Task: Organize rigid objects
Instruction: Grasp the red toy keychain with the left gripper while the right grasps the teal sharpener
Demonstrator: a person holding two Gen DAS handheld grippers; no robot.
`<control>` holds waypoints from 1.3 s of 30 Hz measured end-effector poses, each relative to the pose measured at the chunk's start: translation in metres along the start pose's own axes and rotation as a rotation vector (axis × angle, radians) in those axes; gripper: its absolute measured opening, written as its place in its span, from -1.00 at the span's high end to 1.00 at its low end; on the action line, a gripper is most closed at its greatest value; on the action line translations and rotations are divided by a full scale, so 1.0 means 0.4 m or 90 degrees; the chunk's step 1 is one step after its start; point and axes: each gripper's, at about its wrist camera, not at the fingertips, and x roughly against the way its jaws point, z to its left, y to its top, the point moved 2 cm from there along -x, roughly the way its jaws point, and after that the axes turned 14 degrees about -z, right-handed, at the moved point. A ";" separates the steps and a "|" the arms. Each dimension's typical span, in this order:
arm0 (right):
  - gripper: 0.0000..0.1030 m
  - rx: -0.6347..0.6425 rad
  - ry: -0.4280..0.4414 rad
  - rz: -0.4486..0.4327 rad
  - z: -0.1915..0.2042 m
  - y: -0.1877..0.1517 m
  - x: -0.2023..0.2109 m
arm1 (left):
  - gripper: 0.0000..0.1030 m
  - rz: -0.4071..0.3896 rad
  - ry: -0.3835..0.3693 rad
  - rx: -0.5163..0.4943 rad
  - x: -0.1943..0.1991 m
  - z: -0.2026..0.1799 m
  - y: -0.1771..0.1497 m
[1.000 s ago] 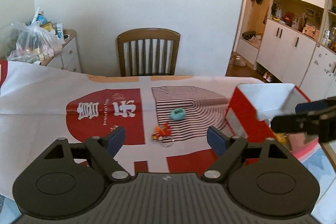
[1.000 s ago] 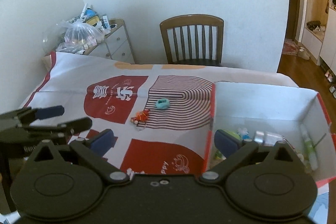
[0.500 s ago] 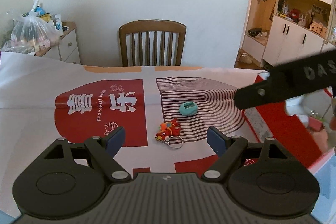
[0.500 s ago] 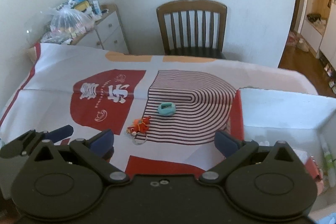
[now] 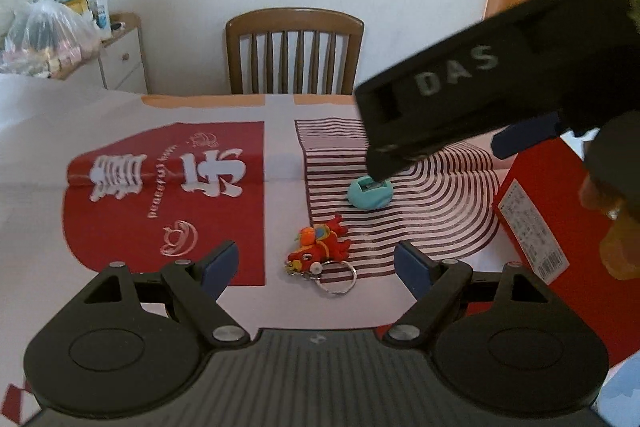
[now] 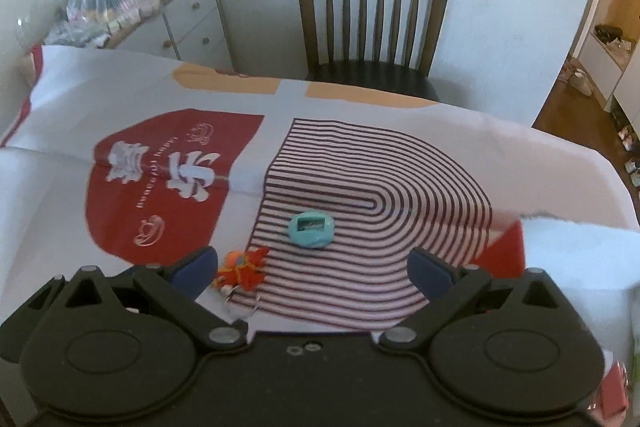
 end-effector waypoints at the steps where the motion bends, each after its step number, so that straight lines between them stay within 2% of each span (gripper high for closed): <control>1: -0.97 -0.001 -0.006 0.006 -0.003 0.000 -0.015 | -0.65 0.003 0.000 0.002 -0.012 -0.003 -0.004; 11: -0.85 -0.015 -0.015 0.057 -0.010 -0.008 -0.137 | -0.65 0.015 -0.005 0.004 -0.096 -0.015 -0.019; 20: -0.56 -0.007 -0.019 0.067 -0.001 -0.022 -0.191 | -0.64 0.026 -0.011 0.001 -0.137 -0.015 -0.028; 25: -0.36 0.002 -0.019 0.067 0.006 -0.031 -0.202 | -0.46 0.020 -0.015 -0.013 -0.139 -0.023 -0.032; 27: -0.29 0.006 -0.024 0.064 0.007 -0.031 -0.204 | -0.25 0.015 -0.011 -0.029 -0.137 -0.032 -0.034; 31: -0.10 0.006 -0.030 0.060 0.003 -0.029 -0.208 | -0.08 0.007 -0.007 -0.055 -0.131 -0.046 -0.039; 34: 0.07 0.013 -0.041 0.055 0.004 -0.031 -0.207 | 0.18 0.002 -0.011 -0.072 -0.124 -0.056 -0.041; 37: 0.28 0.017 -0.043 0.052 0.005 -0.031 -0.201 | 0.23 0.002 -0.014 -0.076 -0.122 -0.057 -0.041; 39: 0.28 0.015 -0.045 0.052 0.002 -0.031 -0.194 | 0.25 0.004 -0.012 -0.075 -0.121 -0.051 -0.038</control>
